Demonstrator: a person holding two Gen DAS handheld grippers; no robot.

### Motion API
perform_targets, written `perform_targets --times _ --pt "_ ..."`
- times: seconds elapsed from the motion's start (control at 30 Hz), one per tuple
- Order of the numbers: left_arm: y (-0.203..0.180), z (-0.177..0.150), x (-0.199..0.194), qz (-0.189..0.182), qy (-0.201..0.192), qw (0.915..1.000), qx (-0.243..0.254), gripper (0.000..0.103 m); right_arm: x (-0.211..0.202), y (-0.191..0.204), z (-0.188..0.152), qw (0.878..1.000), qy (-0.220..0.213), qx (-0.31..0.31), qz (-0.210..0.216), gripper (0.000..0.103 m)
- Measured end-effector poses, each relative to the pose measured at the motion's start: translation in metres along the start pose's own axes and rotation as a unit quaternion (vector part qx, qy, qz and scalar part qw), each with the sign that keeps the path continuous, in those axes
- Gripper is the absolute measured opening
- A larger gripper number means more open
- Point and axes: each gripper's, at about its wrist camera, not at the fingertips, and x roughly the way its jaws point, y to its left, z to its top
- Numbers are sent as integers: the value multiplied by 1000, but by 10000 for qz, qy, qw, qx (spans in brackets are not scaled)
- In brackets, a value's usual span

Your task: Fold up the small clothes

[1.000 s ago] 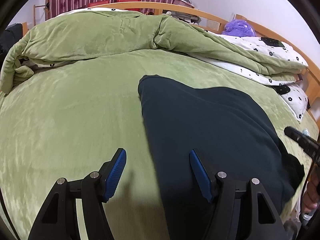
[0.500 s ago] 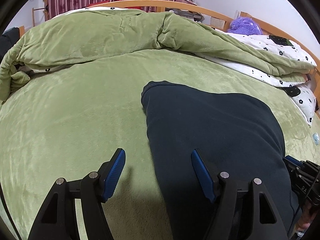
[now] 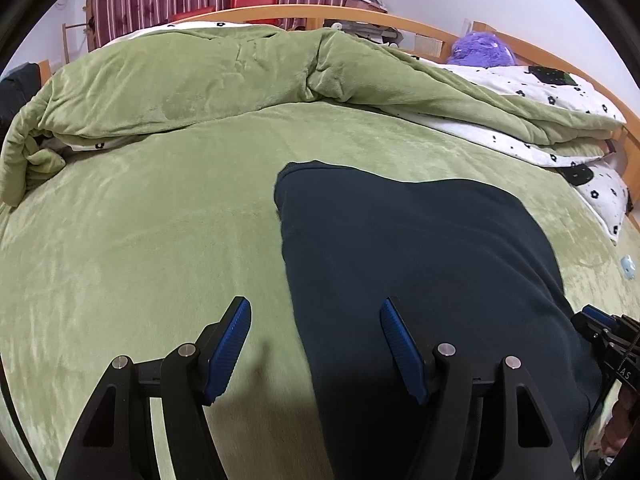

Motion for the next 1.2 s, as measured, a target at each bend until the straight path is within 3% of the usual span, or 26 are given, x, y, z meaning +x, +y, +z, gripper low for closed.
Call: perform_targets --times 0.27,0.37,0.57,0.67,0.9,1.07,1.2 --pt "-14 -25 -22 -462 37 9989 30 66 -29 0 -18 9983 -251 -72 528 32" --pt "-26 -41 -27 -544 130 9983 182 68 -25 3 -26 9990 -177 -199 359 32" --pt "-35 -65 -44 -576 124 9977 330 70 -13 -17 -31 9987 139 356 342 32" --pt "-32 -73 -50 -655 174 9972 302 70 -29 -10 -31 9993 -48 283 222 32" --pt "-23 -89 -51 -724 292 9968 164 70 -67 25 -27 9950 -621 -126 771 34" --pt "-15 -90 -58 -816 293 9962 14 70 -50 65 -24 9911 -355 -522 1169 34" --pt "-10 -93 -61 -871 313 9957 -38 71 -14 90 -37 9920 96 -1068 670 33"
